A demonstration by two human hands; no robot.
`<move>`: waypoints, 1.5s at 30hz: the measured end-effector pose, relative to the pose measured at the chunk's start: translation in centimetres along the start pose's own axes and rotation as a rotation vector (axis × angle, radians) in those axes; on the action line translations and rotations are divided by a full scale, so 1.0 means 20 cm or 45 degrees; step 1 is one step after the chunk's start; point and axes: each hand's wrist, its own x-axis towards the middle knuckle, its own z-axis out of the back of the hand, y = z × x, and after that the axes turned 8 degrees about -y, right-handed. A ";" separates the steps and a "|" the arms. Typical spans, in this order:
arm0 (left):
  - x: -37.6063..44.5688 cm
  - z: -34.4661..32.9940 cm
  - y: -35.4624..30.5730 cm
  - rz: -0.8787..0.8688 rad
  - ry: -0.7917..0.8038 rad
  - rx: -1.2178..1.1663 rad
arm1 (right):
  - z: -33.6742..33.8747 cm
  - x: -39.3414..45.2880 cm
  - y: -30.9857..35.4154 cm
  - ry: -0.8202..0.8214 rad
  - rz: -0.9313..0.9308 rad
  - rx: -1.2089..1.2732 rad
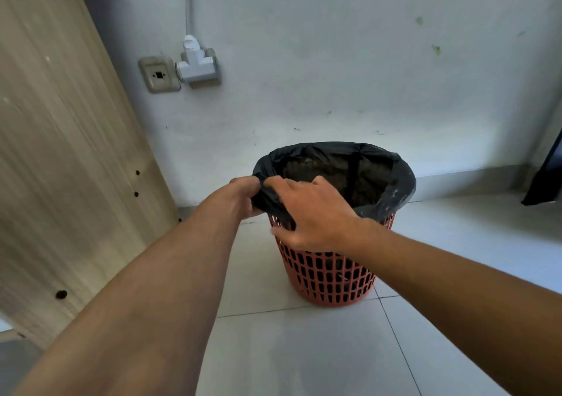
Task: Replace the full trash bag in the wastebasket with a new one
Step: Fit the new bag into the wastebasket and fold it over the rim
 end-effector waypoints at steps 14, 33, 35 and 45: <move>-0.04 -0.04 0.06 0.135 0.114 -0.173 | -0.05 -0.17 -0.20 0.058 0.198 -0.213; 0.01 -0.05 0.05 0.101 0.167 -0.225 | -0.12 -0.07 -0.04 0.004 0.028 -0.329; 0.02 -0.05 0.05 0.102 0.145 -0.201 | -0.10 -0.09 -0.06 0.094 0.074 -0.365; 0.01 -0.07 0.05 0.149 0.115 -0.265 | -0.05 -0.10 -0.10 0.184 0.168 -0.382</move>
